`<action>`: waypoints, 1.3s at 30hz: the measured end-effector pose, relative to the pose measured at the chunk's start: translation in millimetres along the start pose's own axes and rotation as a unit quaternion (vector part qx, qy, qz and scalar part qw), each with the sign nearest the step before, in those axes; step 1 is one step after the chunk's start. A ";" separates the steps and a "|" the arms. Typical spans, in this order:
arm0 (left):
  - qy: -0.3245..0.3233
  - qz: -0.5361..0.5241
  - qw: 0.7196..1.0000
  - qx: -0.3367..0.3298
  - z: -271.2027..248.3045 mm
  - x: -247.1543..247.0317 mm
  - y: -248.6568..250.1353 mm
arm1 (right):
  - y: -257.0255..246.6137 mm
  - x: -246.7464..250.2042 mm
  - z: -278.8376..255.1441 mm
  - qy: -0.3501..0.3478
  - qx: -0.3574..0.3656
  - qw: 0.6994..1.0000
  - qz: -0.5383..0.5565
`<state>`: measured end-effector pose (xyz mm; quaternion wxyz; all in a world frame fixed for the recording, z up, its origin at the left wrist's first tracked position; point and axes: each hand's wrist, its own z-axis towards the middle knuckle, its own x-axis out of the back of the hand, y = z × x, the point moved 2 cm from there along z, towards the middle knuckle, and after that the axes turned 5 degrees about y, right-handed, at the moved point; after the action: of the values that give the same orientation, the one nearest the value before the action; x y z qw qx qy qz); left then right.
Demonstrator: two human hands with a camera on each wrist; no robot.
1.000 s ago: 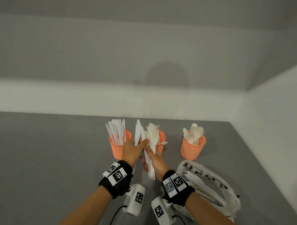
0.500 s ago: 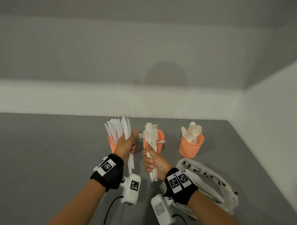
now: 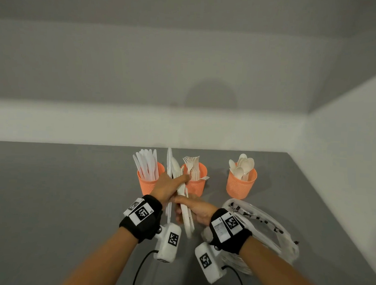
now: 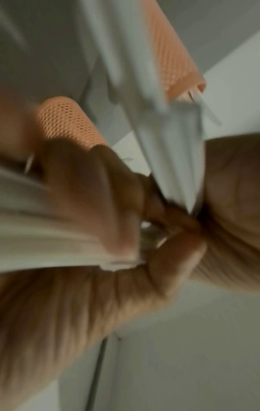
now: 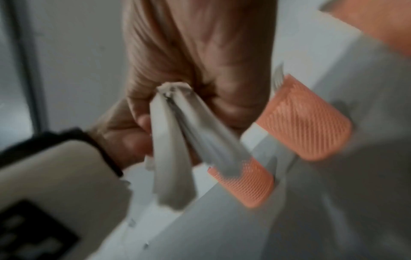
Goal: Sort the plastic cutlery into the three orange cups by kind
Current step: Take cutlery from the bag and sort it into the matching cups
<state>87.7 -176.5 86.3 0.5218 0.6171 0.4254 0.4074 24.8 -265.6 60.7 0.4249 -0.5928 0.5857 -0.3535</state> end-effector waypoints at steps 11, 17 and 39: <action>0.079 -0.030 0.996 0.015 -6.8 -3.5 8.1 | -1.6 13.4 2.5 0.068 0.008 0.983 0.172; 0.077 -0.024 0.997 0.006 -10.6 -4.2 6.8 | -0.2 19.2 0.9 0.078 0.012 0.982 0.169; 0.108 0.073 0.990 -0.052 -4.0 -20.2 -6.7 | 7.9 17.3 3.1 0.225 0.132 0.961 0.096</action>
<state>77.1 -193.8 79.1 0.4734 0.5709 0.4109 0.5303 25.6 -282.2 50.9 0.3890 -0.3775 0.6683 -0.5095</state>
